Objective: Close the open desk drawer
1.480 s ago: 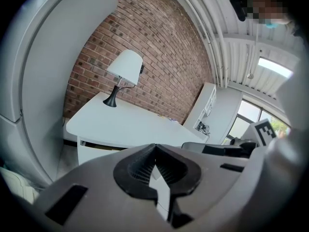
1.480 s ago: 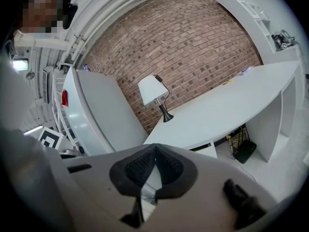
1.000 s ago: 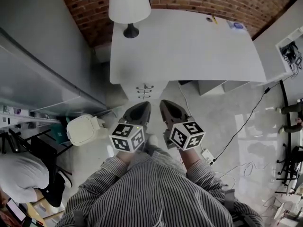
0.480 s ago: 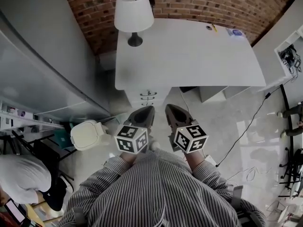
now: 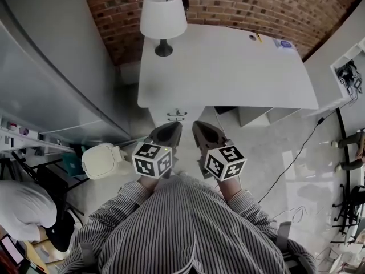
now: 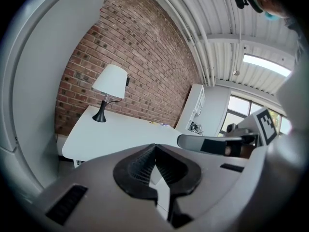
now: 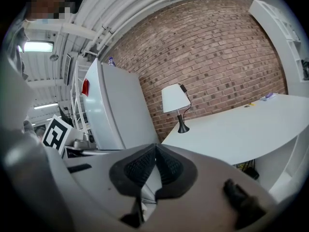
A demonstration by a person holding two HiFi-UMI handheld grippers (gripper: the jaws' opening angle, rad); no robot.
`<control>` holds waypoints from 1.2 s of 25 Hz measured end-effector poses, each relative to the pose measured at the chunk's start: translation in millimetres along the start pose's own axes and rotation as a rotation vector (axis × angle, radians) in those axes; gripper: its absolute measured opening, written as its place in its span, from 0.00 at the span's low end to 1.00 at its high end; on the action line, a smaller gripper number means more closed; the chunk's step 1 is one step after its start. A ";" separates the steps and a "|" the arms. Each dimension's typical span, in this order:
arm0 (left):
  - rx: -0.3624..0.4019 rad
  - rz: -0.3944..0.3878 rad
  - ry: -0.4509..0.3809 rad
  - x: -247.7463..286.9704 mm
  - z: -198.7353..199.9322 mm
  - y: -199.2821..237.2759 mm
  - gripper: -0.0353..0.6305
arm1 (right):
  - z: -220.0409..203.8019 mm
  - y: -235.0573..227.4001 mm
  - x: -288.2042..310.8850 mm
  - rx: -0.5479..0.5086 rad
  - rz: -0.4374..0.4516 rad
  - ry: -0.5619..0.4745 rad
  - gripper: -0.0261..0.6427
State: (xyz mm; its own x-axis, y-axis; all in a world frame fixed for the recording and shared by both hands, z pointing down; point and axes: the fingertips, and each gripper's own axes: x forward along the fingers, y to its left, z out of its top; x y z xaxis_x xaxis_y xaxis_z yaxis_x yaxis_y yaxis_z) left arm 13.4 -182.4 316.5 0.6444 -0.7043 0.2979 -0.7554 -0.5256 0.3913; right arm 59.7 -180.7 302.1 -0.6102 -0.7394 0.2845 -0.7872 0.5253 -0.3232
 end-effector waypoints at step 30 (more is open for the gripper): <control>0.001 -0.009 0.037 2.4 -11.0 -7.2 0.07 | -20.1 4.2 -6.6 -0.074 0.049 0.096 0.06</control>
State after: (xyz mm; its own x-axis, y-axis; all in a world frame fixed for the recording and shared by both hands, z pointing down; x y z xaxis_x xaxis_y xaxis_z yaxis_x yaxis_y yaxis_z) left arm 21.7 -175.1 324.0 0.6552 -0.6813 0.3263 -0.7495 -0.5324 0.3934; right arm 58.6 -165.2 317.1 -0.6512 -0.6700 0.3563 -0.7583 0.5921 -0.2726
